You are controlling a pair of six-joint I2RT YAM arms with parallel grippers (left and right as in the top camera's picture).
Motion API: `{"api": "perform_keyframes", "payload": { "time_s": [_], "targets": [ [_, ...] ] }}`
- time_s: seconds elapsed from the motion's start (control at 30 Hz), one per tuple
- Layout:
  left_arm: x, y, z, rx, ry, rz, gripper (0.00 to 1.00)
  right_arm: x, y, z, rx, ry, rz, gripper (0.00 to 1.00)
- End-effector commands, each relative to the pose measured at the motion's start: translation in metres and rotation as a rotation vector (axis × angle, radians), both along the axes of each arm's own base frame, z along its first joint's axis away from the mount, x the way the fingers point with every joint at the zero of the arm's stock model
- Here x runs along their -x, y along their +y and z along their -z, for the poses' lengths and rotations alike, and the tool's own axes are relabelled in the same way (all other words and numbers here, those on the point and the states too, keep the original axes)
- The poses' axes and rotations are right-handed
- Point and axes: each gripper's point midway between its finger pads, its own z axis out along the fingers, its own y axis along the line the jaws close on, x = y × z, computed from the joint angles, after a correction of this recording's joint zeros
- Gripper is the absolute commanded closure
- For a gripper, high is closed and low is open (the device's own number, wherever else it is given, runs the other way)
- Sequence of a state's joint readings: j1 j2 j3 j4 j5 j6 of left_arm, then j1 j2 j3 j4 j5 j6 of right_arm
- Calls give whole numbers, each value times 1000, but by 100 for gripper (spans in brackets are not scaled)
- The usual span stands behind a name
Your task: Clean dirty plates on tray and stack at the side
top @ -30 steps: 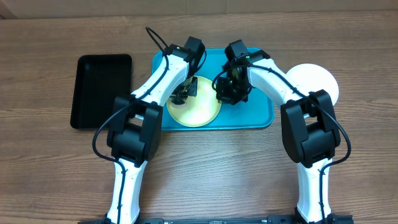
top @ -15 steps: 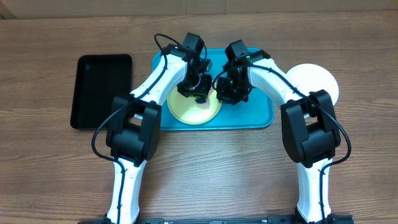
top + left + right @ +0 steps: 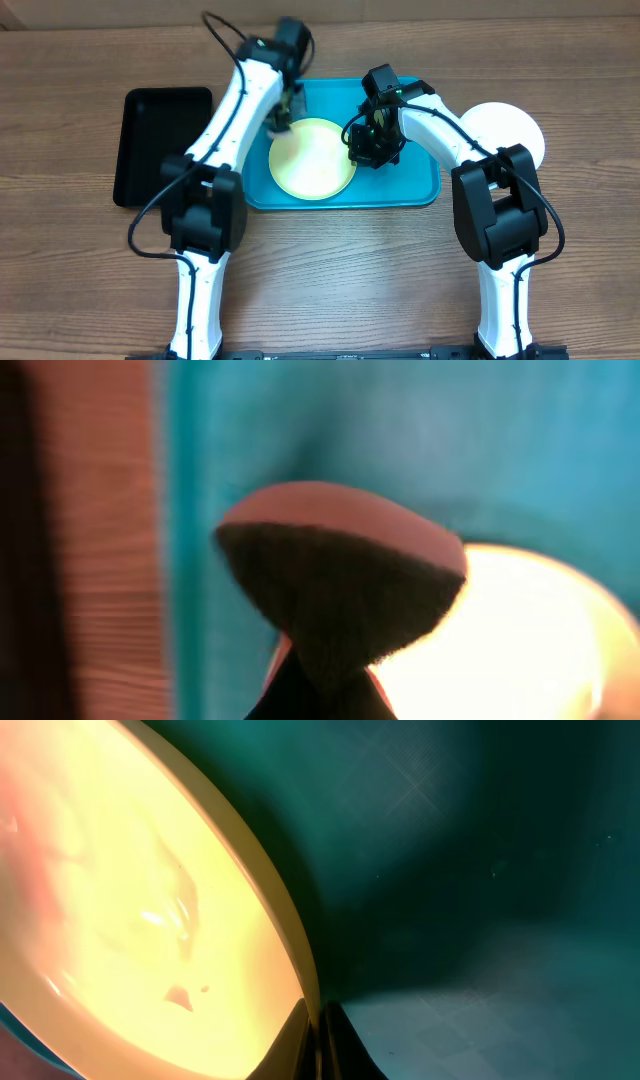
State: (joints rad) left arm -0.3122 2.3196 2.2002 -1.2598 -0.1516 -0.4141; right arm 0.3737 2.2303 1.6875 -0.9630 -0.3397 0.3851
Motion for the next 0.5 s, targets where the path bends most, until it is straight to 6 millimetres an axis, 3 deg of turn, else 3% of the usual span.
{"api": "perform_keyframes", "payload": {
  "time_s": [0.0, 0.13, 0.27, 0.47],
  "targets": [
    [-10, -3, -27, 1, -51, 63, 96, -5, -5, -4, 16, -15, 9, 96],
    [-7, -16, -27, 69, -31, 114, 96, -11, -20, -25, 78, -75, 28, 96],
    [-6, -21, -21, 88, -19, 120, 96, -21, -53, -64, 271, -225, 61, 96],
    [-5, -26, -10, 111, -9, 127, 96, -24, -86, -118, 556, -424, 97, 96]
  ]
}}
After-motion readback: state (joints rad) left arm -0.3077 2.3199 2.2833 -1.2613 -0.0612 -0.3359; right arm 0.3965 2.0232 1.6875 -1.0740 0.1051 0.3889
